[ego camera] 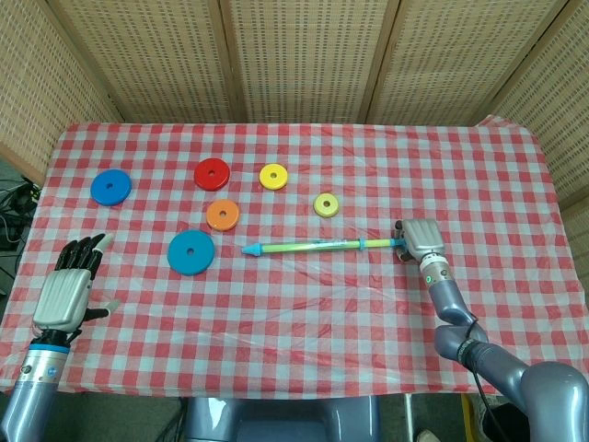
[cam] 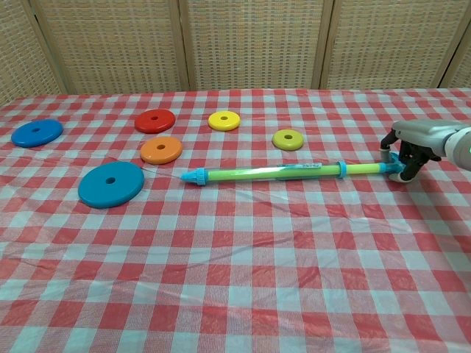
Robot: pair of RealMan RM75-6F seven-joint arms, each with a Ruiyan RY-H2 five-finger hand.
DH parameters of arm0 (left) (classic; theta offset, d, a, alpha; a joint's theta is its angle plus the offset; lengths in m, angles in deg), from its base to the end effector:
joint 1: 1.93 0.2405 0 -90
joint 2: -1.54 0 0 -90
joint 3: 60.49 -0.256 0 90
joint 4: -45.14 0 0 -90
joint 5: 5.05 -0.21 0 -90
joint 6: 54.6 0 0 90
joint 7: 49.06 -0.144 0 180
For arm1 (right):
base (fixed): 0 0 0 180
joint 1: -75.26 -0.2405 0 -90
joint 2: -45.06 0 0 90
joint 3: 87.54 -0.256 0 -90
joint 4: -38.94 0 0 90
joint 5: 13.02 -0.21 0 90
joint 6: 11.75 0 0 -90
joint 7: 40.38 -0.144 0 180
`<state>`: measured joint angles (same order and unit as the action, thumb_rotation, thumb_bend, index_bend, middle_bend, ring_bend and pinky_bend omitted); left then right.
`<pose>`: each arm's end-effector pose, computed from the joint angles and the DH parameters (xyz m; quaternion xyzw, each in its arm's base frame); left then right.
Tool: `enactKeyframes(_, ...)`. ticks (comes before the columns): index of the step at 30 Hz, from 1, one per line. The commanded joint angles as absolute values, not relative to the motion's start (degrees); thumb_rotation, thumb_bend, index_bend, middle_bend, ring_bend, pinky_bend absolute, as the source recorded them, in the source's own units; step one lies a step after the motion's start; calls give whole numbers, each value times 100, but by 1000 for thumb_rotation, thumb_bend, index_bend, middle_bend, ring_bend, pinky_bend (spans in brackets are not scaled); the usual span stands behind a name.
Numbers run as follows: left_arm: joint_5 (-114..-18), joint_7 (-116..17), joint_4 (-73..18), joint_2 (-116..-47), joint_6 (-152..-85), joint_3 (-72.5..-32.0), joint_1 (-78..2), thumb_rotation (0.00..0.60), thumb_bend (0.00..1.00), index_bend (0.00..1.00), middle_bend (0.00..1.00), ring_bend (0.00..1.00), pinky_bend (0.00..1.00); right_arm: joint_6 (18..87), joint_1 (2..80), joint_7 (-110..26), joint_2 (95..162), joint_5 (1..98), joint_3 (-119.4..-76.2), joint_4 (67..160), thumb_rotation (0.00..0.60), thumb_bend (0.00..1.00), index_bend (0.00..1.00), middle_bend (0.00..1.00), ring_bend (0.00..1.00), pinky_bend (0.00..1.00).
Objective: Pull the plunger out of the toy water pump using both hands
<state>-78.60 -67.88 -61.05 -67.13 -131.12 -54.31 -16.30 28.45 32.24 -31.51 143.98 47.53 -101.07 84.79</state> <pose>-0.2451 0.2279 0.1094 -0.6166 -0.4195 -0.3682 0.5552 -0.2647 -0.4179 -0.0101 0.6830 -0.4296 0.2589 0.5310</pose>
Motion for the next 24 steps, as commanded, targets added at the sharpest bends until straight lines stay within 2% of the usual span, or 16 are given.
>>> enactKeyframes(1, -7857, -6769, -6107, -6710, -13105, -5440, -1635, 600, 182, 0, 0, 0, 0, 2880, 3230, -3175, 14423, 4786, -10100, 8452, 600, 505, 599, 1000, 1000, 859)
enactKeyframes(7, -7884, -6726, -6136, -6674, -13117, -5448, -1643, 600, 181, 0, 0, 0, 0, 3064, 3268, -3219, 14356, 4872, -10129, 8585, 600, 509, 729, 1000, 1000, 859)
enactKeyframes(16, -7894, -6769, -6330, -6557, -13103, -5352, -1744, 600, 201, 0, 0, 0, 0, 3503, 3331, -2624, 13768, 4567, -10367, 9684, 600, 512, 771, 1000, 1000, 859)
enactKeyframes(24, -7389, -7134, -6603, -6460, -12756, -5019, -2153, 600, 208, 20, 0, 0, 0, 4205, 3402, -1538, 13204, 3787, -10617, 11231, 600, 520, 784, 1000, 1000, 860)
